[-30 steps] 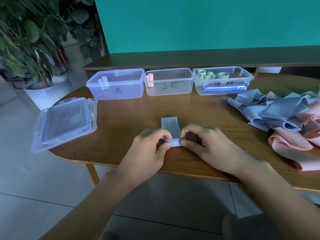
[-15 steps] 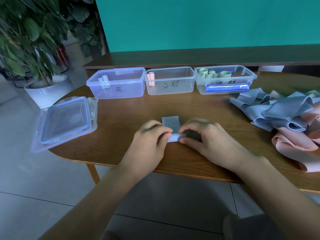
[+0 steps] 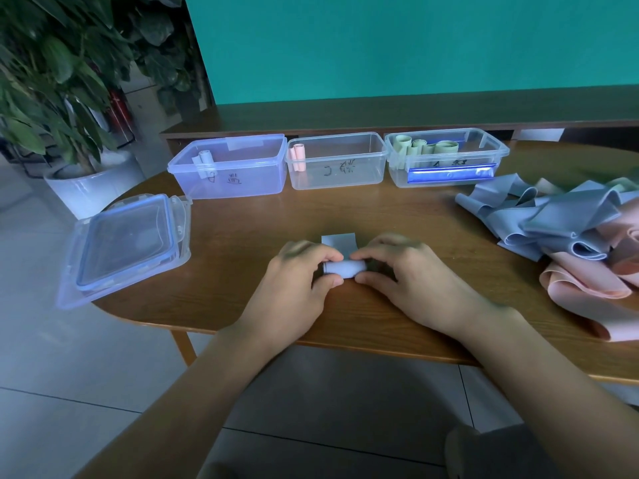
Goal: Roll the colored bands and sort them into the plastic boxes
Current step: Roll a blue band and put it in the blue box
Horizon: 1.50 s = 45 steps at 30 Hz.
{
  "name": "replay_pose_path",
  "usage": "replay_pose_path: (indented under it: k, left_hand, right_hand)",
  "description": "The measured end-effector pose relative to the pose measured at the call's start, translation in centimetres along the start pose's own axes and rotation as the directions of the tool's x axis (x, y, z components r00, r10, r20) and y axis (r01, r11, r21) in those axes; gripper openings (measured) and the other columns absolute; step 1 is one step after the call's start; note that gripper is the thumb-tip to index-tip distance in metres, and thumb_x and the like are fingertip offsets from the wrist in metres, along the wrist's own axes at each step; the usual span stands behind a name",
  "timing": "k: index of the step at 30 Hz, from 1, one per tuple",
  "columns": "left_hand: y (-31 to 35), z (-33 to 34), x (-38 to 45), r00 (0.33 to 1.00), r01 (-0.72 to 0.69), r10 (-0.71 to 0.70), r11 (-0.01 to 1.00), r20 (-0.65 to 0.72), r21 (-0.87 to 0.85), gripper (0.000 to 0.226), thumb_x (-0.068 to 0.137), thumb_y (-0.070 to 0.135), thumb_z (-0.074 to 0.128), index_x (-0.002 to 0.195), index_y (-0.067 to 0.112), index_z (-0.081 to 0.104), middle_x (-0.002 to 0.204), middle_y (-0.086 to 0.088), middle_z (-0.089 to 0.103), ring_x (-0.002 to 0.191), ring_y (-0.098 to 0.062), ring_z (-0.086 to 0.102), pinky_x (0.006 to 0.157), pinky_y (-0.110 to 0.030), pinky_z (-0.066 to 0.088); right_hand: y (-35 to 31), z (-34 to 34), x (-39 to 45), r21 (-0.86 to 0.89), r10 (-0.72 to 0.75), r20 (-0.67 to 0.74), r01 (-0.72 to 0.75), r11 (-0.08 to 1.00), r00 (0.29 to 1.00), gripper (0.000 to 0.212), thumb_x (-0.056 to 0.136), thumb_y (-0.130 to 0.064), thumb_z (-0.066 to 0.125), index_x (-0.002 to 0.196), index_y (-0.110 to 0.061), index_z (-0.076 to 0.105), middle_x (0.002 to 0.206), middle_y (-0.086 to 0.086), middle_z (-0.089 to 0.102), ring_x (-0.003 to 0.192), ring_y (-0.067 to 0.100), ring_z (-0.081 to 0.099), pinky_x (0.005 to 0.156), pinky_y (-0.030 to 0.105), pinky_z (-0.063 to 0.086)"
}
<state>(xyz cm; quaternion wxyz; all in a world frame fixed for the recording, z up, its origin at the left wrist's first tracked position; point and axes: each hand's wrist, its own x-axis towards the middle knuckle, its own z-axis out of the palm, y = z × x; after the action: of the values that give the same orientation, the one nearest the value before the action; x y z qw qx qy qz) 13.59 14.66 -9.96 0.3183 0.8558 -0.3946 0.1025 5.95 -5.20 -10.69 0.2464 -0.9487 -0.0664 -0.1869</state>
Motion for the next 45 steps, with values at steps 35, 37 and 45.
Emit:
replay_pose_path:
  k: [35,37,45]
  left_hand:
    - [-0.5,0.7,-0.1,0.998,-0.052,0.053,0.998,-0.044,0.034,0.025,0.092,0.029,0.070,0.116,0.027,0.067,0.112,0.014,0.062,0.108,-0.006,0.049,0.090,-0.016,0.035]
    - [-0.8,1.0,0.1,0.998,-0.048,0.052,0.996,-0.044,0.072,0.031,0.091,0.031,0.071,0.121,0.025,0.068,0.113,0.012,0.061,0.110,-0.006,0.047,0.092,-0.013,0.033]
    - [-1.2,1.3,0.6,0.998,-0.044,0.049,0.994,-0.049,0.102,0.039,0.092,0.033,0.070,0.129,0.021,0.067,0.117,0.008,0.050,0.116,-0.007,0.042,0.096,-0.011,0.028]
  right_hand:
    - [0.0,-0.4,0.0,-0.002,-0.002,-0.022,0.002,1.000,1.000,0.027,0.098,-0.037,0.061,0.122,-0.028,0.069,0.114,-0.013,0.063,0.109,0.009,0.060,0.093,0.040,0.052]
    - [-0.1,-0.2,-0.1,-0.030,-0.007,-0.052,0.005,1.000,0.999,0.028,0.099,-0.036,0.059,0.123,-0.026,0.069,0.115,-0.010,0.061,0.107,0.014,0.059,0.090,0.043,0.053]
    - [-0.1,0.4,0.3,-0.047,-0.026,-0.142,0.019,0.999,0.989,0.024,0.090,-0.019,0.075,0.114,-0.021,0.071,0.112,-0.006,0.065,0.104,0.018,0.063,0.093,0.039,0.052]
